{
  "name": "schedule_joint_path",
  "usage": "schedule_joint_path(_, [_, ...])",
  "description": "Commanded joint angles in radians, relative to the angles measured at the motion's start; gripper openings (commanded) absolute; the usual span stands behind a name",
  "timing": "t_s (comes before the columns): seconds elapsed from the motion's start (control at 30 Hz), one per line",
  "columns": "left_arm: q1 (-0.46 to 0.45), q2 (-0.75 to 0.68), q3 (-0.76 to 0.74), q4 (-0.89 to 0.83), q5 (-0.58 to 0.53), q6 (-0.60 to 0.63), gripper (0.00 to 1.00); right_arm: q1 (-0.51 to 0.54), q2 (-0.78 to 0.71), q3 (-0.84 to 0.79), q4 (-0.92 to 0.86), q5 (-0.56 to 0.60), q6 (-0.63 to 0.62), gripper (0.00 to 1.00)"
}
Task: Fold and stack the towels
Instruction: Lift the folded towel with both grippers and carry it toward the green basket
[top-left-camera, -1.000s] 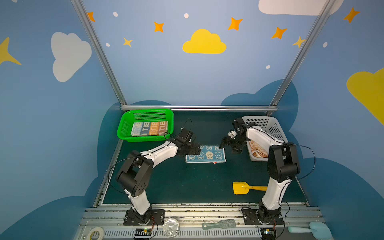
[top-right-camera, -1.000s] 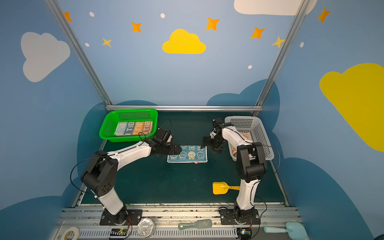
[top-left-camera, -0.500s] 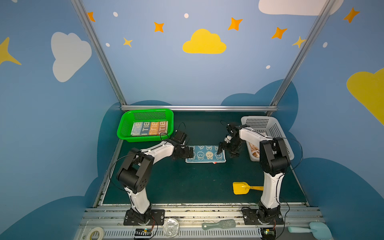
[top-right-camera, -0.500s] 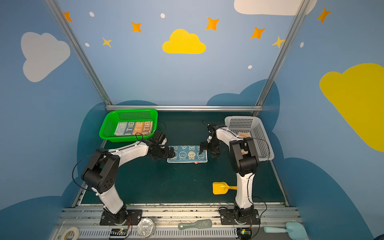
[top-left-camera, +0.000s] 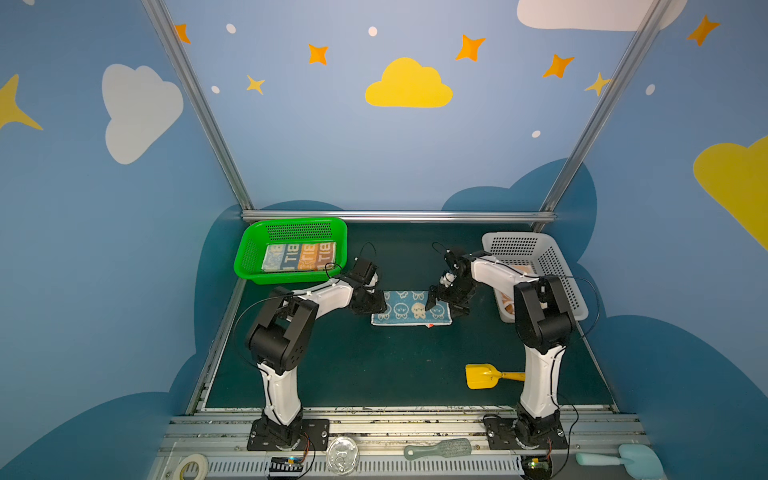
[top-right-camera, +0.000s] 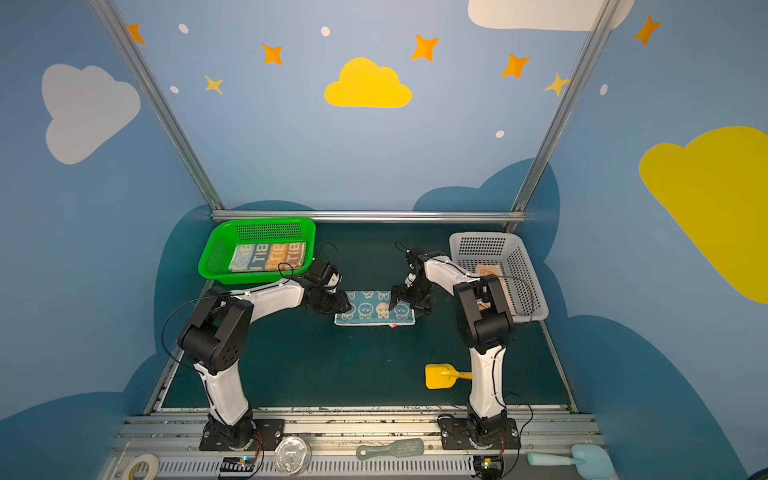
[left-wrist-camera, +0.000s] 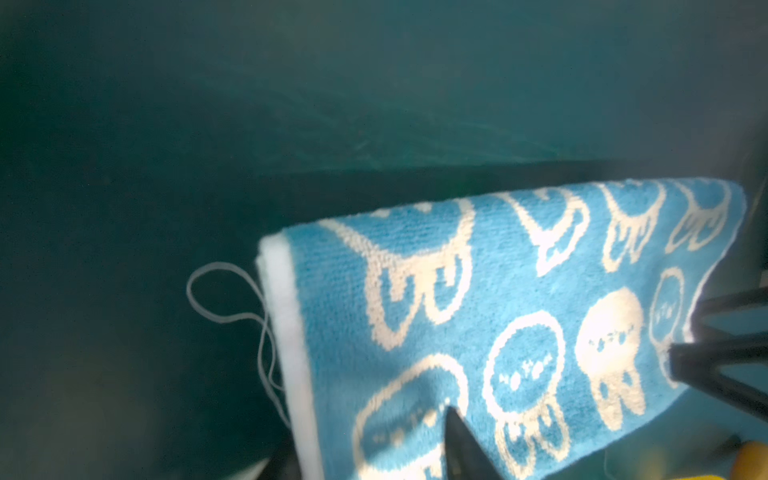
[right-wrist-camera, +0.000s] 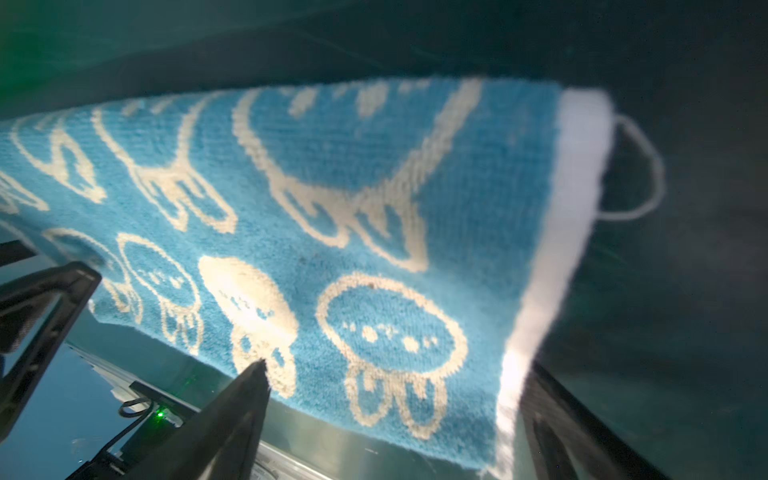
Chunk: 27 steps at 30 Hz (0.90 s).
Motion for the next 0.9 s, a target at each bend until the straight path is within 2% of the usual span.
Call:
schedule_joint_path(0.0, [-0.011,0.049,-0.033,-0.009,0.017,0.014,0.39,0.024,0.036,0.016,0.013,-0.026,0.023,0.92])
schedule_joint_path(0.1, [-0.009,0.058,-0.044,-0.002,0.012,0.014,0.30,0.040,0.042,0.027,0.014,-0.030,0.029,0.92])
schedule_joint_path(0.23, [-0.008,0.044,-0.039,-0.022,-0.009,0.019,0.12,0.057,0.046,0.042,0.007,-0.035,0.033,0.92])
schedule_joint_path(0.33, [0.003,0.020,-0.009,-0.074,-0.031,0.044,0.03,0.059,0.041,0.045,0.011,-0.040,0.035,0.92])
schedule_joint_path(0.6, [0.046,-0.027,0.163,-0.287,-0.133,0.135,0.03,0.061,0.024,0.099,-0.018,-0.031,0.029,0.93])
schedule_joint_path(0.87, [0.116,0.009,0.505,-0.525,-0.237,0.283,0.03,0.061,0.033,0.263,-0.064,-0.055,0.029,0.93])
